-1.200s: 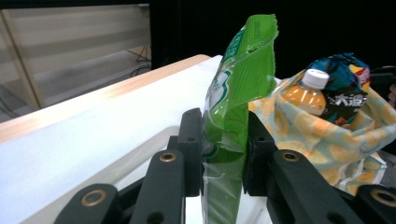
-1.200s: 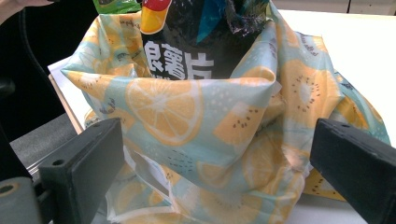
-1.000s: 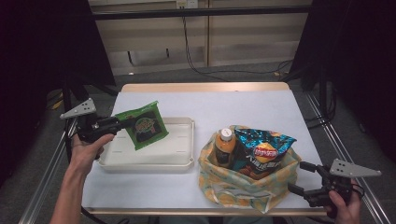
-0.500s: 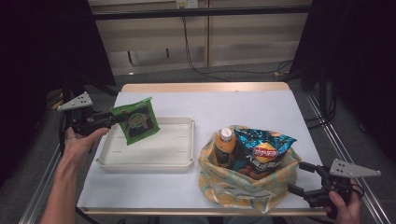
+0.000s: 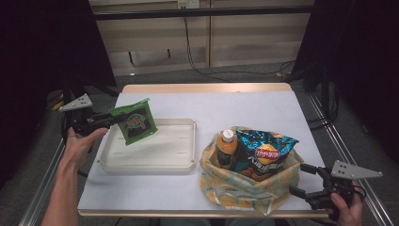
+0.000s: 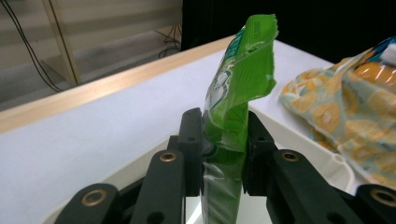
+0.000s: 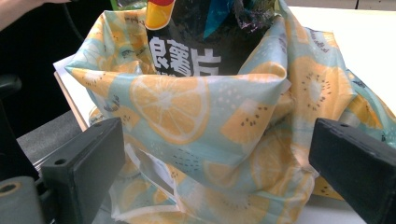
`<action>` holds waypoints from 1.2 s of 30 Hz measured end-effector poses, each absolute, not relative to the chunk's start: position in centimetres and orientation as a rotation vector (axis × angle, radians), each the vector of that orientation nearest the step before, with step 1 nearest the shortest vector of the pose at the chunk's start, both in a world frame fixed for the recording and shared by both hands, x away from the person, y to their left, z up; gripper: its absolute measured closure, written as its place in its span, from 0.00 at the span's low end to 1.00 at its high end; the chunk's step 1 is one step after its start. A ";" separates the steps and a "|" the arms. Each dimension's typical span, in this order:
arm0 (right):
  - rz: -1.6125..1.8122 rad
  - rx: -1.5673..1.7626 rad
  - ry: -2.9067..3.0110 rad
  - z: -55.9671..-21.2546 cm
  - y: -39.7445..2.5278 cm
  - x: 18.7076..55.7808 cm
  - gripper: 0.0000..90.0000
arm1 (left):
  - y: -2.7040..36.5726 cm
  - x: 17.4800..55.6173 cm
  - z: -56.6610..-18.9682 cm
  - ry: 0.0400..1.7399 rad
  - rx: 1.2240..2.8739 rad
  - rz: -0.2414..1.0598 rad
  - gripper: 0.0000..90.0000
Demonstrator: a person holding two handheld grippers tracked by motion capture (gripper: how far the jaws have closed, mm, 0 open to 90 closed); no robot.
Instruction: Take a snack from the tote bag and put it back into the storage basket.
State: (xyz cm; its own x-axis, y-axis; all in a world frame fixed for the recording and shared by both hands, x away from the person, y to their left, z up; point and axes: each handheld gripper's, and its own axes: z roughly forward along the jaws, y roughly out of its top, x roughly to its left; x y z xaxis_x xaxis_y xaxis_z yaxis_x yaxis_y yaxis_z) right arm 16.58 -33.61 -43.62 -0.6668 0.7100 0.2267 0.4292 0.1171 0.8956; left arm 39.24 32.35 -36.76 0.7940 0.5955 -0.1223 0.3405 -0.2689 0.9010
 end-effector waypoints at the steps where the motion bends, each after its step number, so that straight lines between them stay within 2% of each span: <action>1: 1.567 1.129 2.138 -43.6 -33.6 16.6 0.04 | 32.2 39.4 -37.1 0.711 1.886 0.278 0.82; 14: 1.573 1.116 2.156 -43.7 -33.6 16.5 0.04 | 32.4 42.3 -40.7 0.807 1.884 0.268 0.82; 36: 1.574 1.112 2.160 -43.7 -33.6 16.6 0.04 | 32.6 45.0 -42.5 0.913 1.879 0.289 0.80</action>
State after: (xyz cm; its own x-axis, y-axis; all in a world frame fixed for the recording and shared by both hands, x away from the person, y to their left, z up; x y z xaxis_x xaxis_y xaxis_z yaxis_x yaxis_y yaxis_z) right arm 16.56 -33.58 -43.72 -0.6791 0.6974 0.2292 0.4319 0.1270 0.8930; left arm 45.04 32.60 -42.54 0.6880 0.7012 -0.1871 0.4658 -0.2290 0.8548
